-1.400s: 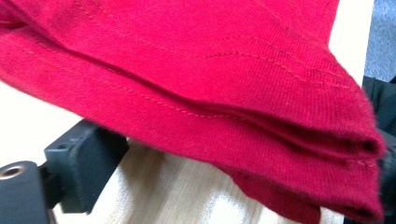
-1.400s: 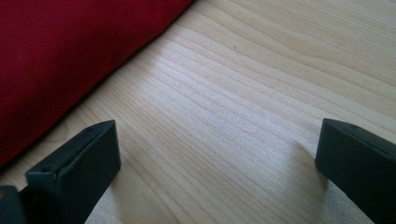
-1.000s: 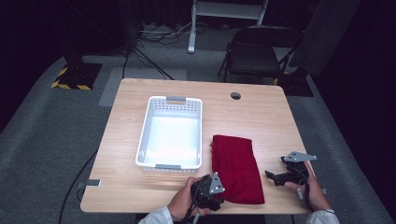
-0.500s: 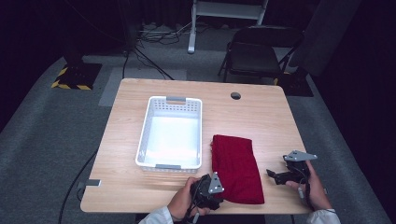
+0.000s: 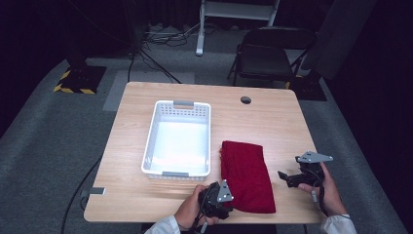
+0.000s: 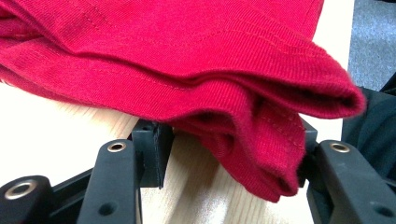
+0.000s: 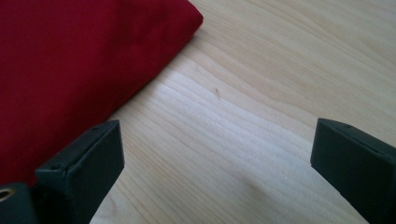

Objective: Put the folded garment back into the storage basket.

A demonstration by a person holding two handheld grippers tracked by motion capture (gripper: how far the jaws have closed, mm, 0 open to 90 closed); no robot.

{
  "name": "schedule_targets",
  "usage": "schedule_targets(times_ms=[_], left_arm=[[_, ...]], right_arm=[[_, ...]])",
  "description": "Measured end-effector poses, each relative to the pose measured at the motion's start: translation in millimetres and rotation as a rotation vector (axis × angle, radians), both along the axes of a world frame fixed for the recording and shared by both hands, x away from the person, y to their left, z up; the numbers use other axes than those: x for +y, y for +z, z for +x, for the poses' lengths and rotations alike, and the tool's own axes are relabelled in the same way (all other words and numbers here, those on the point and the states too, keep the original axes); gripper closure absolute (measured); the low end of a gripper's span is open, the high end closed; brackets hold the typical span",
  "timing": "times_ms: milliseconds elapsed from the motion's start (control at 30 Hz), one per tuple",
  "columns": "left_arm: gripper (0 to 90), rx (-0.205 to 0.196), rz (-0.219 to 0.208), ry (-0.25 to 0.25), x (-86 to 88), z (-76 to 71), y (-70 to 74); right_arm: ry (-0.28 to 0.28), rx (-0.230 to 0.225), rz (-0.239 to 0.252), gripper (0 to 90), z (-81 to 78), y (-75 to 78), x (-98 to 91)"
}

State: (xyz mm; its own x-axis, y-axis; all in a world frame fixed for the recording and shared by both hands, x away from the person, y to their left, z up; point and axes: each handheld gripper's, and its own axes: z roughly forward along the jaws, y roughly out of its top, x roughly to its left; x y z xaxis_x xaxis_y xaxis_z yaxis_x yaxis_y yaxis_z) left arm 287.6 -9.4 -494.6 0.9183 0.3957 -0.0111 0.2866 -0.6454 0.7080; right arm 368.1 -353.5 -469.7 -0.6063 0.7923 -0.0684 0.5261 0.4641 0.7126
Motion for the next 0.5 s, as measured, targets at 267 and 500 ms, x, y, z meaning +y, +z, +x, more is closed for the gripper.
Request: schedule_targets(times_ms=[267,500], left_arm=[[47.0,-0.003,-0.004,0.000,0.2,0.0,-0.4],[47.0,-0.003,-0.005,-0.001,0.2,0.0,-0.5]], right_arm=[[0.042,-0.023,0.003,2.9,9.8,13.2,16.2],[0.067,-0.024,-0.008,2.8,17.4,17.2,28.0]])
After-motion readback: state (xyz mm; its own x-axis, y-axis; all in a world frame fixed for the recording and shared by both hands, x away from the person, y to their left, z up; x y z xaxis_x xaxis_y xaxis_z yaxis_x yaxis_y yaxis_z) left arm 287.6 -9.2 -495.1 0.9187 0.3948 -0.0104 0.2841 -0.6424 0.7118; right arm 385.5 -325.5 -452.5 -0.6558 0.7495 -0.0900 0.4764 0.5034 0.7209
